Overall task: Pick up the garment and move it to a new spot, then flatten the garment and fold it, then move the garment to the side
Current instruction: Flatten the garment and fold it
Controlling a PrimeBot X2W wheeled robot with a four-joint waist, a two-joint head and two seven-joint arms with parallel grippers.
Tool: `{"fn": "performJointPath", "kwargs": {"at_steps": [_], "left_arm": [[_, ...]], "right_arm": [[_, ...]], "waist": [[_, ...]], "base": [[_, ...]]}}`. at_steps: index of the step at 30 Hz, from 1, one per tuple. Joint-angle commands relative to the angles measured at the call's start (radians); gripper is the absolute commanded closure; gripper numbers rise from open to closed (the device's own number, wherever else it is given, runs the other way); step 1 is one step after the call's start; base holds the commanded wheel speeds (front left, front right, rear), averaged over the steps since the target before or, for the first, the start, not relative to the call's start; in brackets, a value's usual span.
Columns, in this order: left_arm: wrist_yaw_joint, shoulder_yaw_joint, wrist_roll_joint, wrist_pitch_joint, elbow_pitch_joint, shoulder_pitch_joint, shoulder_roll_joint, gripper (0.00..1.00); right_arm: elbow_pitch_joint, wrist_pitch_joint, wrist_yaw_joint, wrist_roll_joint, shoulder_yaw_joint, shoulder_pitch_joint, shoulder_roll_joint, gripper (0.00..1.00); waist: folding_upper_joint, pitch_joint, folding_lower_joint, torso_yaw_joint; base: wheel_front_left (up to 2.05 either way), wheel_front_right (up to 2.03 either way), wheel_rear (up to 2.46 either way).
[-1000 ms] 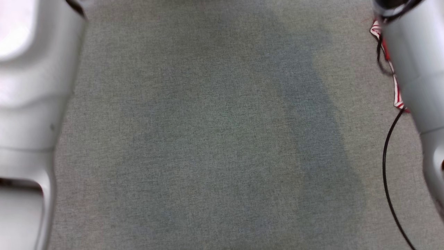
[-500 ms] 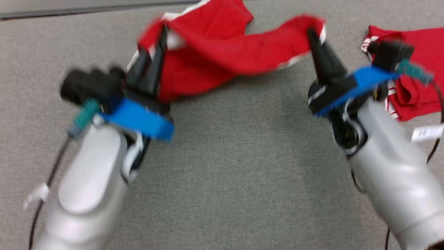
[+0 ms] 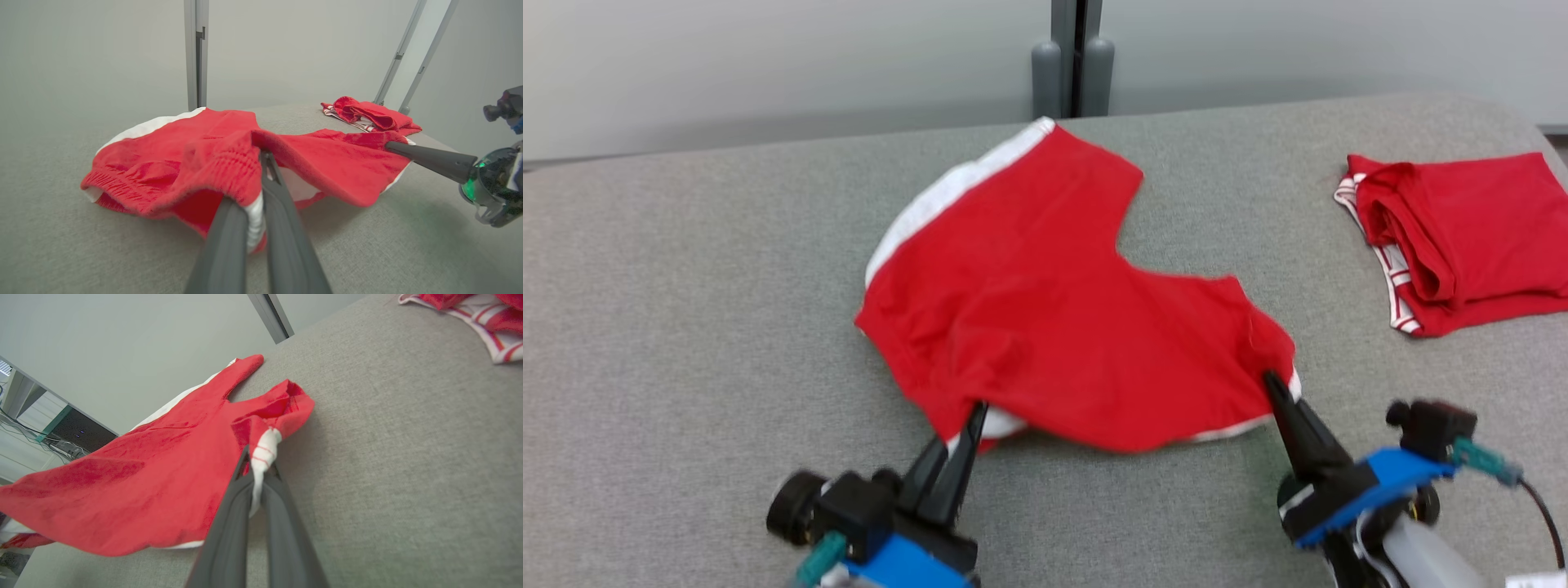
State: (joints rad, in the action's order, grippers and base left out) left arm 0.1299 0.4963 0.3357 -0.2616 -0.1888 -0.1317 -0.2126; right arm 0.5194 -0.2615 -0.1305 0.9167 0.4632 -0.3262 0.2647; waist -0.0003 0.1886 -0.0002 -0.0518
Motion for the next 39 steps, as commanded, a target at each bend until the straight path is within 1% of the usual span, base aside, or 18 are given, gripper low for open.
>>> {"fn": "performJointPath", "kwargs": {"at_steps": [1, 9, 13, 16, 20, 23, 28, 34, 39], "left_arm": [[0.0, 0.0, -0.005, -0.004, 0.014, 0.034, 0.0, 1.0], [0.0, 0.042, -0.022, -0.004, 0.054, 0.165, -0.013, 1.0], [0.0, 0.049, -0.029, -0.004, 0.061, 0.179, -0.015, 1.0], [0.0, 0.056, -0.031, -0.004, 0.064, 0.164, -0.013, 1.0], [0.0, 0.051, -0.028, -0.004, 0.067, 0.133, 0.003, 1.0], [0.0, 0.054, -0.032, -0.004, 0.065, 0.116, 0.007, 1.0], [0.0, 0.053, -0.037, -0.004, 0.064, 0.054, 0.017, 1.0], [0.0, 0.026, -0.036, -0.004, 0.058, -0.044, 0.039, 1.0], [0.0, 0.007, -0.028, -0.004, 0.028, -0.142, 0.052, 1.0]], "right_arm": [[-0.022, -0.004, -0.001, -0.003, -0.011, 0.049, 0.009, 1.0], [-0.162, 0.01, -0.001, -0.027, -0.085, 0.261, 0.006, 1.0], [-0.233, 0.033, -0.001, -0.048, -0.152, 0.318, -0.001, 1.0], [-0.277, 0.053, -0.001, -0.057, -0.207, 0.322, -0.012, 1.0], [-0.31, 0.09, -0.001, -0.07, -0.272, 0.263, -0.02, 1.0], [-0.312, 0.114, -0.001, -0.07, -0.288, 0.226, -0.026, 1.0], [-0.286, 0.15, -0.001, -0.084, -0.312, 0.089, -0.028, 1.0], [-0.188, 0.206, -0.001, -0.101, -0.297, -0.093, -0.03, 1.0], [-0.065, 0.234, -0.001, -0.126, -0.278, -0.261, -0.027, 1.0]], "waist": [[0.0003, -0.014, 0.0002, 0.0], [0.0003, -0.056, 0.0002, 0.014], [0.0003, -0.059, 0.0002, 0.017], [0.0003, -0.056, 0.0002, 0.02], [0.0003, -0.045, 0.0002, 0.027], [0.0003, -0.035, 0.0002, 0.032], [0.0003, 0.003, 0.0002, 0.054], [0.0003, 0.062, 0.0002, 0.099], [0.0003, 0.121, 0.0002, 0.143]], "base": [[0.0, 0.0, 0.0], [0.0, 0.0, 0.0], [0.0, 0.0, 0.0], [0.0, 0.0, 0.0], [0.0, 0.0, 0.0], [0.0, 0.0, 0.0], [0.0, 0.0, 0.0], [0.0, 0.0, 0.0], [0.0, 0.0, 0.0]]}}
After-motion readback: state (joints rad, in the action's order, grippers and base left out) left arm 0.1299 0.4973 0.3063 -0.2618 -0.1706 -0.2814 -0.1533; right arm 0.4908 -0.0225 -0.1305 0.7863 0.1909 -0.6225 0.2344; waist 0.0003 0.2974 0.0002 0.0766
